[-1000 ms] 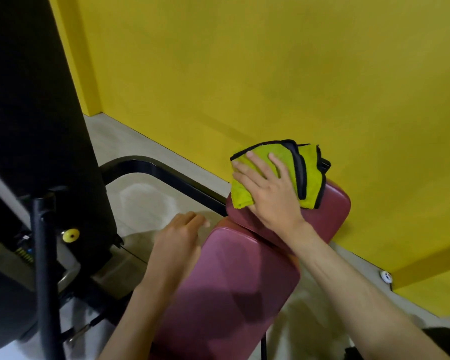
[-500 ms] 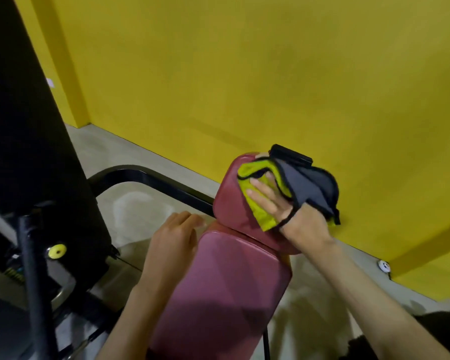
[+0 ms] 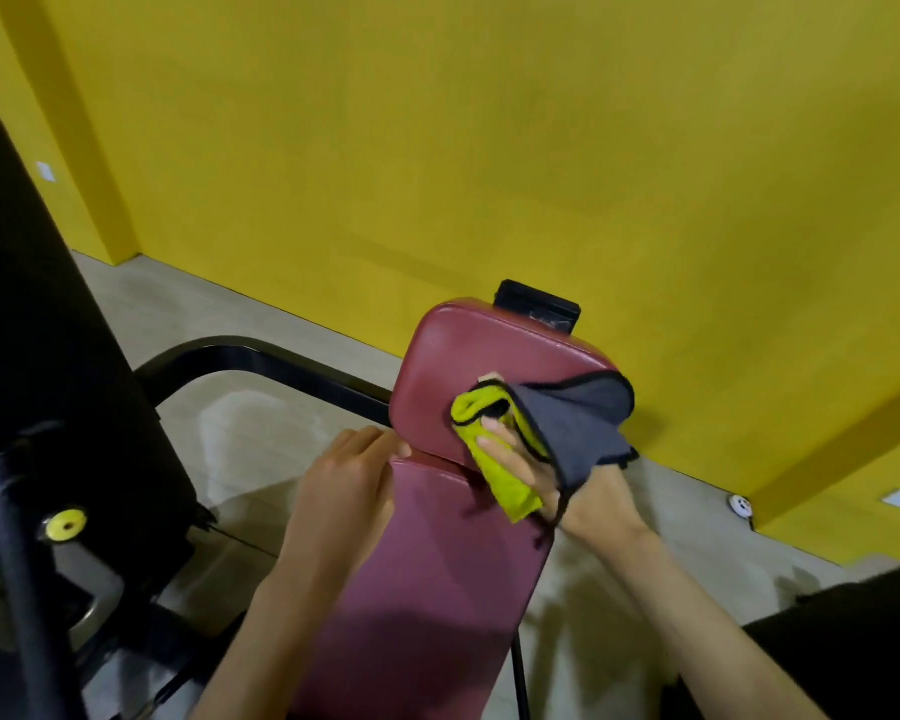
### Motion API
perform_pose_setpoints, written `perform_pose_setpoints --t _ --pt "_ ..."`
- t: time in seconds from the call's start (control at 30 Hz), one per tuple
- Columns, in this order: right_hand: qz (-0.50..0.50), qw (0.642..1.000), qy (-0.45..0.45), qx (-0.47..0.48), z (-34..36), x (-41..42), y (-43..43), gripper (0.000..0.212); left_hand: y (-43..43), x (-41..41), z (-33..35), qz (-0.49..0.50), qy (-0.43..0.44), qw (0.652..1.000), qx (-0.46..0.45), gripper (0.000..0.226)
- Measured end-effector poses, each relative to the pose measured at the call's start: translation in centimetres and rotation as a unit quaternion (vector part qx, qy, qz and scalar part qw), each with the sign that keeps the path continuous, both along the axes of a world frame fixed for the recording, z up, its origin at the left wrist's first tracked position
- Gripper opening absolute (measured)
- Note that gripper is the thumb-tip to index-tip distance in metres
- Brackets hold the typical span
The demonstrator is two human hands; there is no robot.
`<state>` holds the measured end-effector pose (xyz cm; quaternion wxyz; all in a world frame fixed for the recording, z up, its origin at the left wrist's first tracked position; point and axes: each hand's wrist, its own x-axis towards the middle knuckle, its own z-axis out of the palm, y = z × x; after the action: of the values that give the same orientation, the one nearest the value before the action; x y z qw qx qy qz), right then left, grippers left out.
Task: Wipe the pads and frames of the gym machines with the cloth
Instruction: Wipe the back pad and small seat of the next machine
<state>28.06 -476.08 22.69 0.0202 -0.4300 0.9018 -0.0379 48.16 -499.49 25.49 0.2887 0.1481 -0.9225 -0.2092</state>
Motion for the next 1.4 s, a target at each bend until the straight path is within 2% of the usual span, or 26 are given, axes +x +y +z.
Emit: perform_pose_setpoints --t 0.03,0.07,0.1,0.13,0.2,0.27,0.37,0.43,0.5,0.6,0.67,0.7,0.73,0.8,0.83,0.9,0.93,0.97,1.0,1.1,1.13,1.3,1.4 --pt "0.034 0.995 -0.043 -0.087 1.1 -1.0 -0.2 0.131 0.0 0.0 0.1 -0.005 -0.005 1.000 0.002 0.027" --pt "0.091 0.993 0.038 -0.069 3.2 -1.4 -0.5 0.111 -0.1 -0.1 0.1 -0.007 -0.010 1.000 0.008 0.028" --pt "0.065 0.972 0.169 -0.146 5.3 -2.0 -2.6 0.084 -0.1 0.0 0.2 -0.008 -0.015 1.000 0.016 0.030" --pt "0.082 0.956 0.239 -0.148 8.1 -1.7 -3.7 0.075 0.0 0.0 0.2 -0.008 -0.020 1.000 0.022 0.030" --pt "0.008 0.944 0.282 -0.174 11.3 -0.6 -4.9 0.082 0.3 0.0 0.2 -0.008 -0.027 0.999 0.028 0.031" --pt "-0.034 0.939 0.279 -0.197 10.3 0.3 -5.2 0.088 0.7 0.0 0.0 -0.012 -0.028 0.999 0.024 0.034" --pt "-0.030 0.925 0.302 -0.230 6.0 2.1 -4.6 0.086 0.8 -0.2 -0.7 -0.017 -0.011 1.000 0.016 0.042" --pt "-0.038 0.928 0.298 -0.223 3.3 3.1 -3.9 0.096 1.0 -0.1 -1.0 -0.019 -0.004 1.000 0.010 0.048" --pt "-0.047 0.946 0.261 -0.186 -0.4 5.1 -3.3 0.105 1.1 0.1 -1.2 -0.023 0.005 1.000 0.012 0.051" --pt "-0.051 0.969 0.198 -0.136 -7.3 7.9 -1.8 0.109 0.8 0.7 -1.7 -0.025 -0.007 0.999 0.023 0.045" --pt "-0.083 0.973 0.142 -0.162 -10.9 9.9 -0.7 0.106 0.2 1.2 -2.3 -0.019 -0.028 0.999 0.025 0.037" --pt "-0.111 0.966 0.104 -0.210 -11.9 10.9 -0.6 0.098 -0.1 1.5 -2.6 -0.014 -0.039 0.999 0.024 0.034" --pt "-0.142 0.949 0.065 -0.274 -12.7 11.7 -0.7 0.087 -0.4 1.8 -2.9 -0.008 -0.050 0.998 0.025 0.032" --pt "-0.194 0.893 0.006 -0.405 -12.8 12.6 -1.8 0.068 -0.7 2.2 -3.2 0.006 -0.067 0.997 0.030 0.032" --pt "-0.232 0.852 -0.013 -0.469 -12.4 12.2 -2.7 0.061 -0.7 2.4 -3.3 0.010 -0.072 0.997 0.031 0.032" --pt "-0.323 0.736 -0.080 -0.590 -10.7 10.4 -4.2 0.049 -0.2 2.5 -3.4 0.006 -0.075 0.997 0.034 0.031" --pt "-0.356 0.685 -0.126 -0.623 -9.9 9.1 -4.5 0.045 0.1 2.4 -3.5 0.000 -0.075 0.997 0.035 0.030" --pt "-0.377 0.654 -0.161 -0.635 -9.3 8.1 -4.6 0.044 0.5 2.3 -3.7 -0.005 -0.075 0.997 0.034 0.029" --pt "-0.389 0.646 -0.178 -0.633 -8.9 7.6 -4.5 0.043 0.9 2.0 -4.1 -0.012 -0.076 0.997 0.031 0.028" --pt "-0.347 0.678 -0.170 -0.625 -10.3 8.2 -3.6 0.036 2.6 0.7 -5.2 -0.044 -0.084 0.995 0.014 0.028" --pt "-0.339 0.675 -0.174 -0.631 -11.2 8.5 -3.2 0.035 3.3 0.3 -5.5 -0.055 -0.087 0.995 0.005 0.028" --pt "-0.483 0.564 -0.276 -0.610 -17.6 11.7 -1.4 0.035 5.6 -0.8 -7.4 -0.091 -0.150 0.984 -0.033 0.037" --pt "-0.513 0.507 -0.336 -0.605 -18.8 12.9 -0.9 0.032 6.7 -1.1 -8.0 -0.077 -0.176 0.981 -0.036 0.050"
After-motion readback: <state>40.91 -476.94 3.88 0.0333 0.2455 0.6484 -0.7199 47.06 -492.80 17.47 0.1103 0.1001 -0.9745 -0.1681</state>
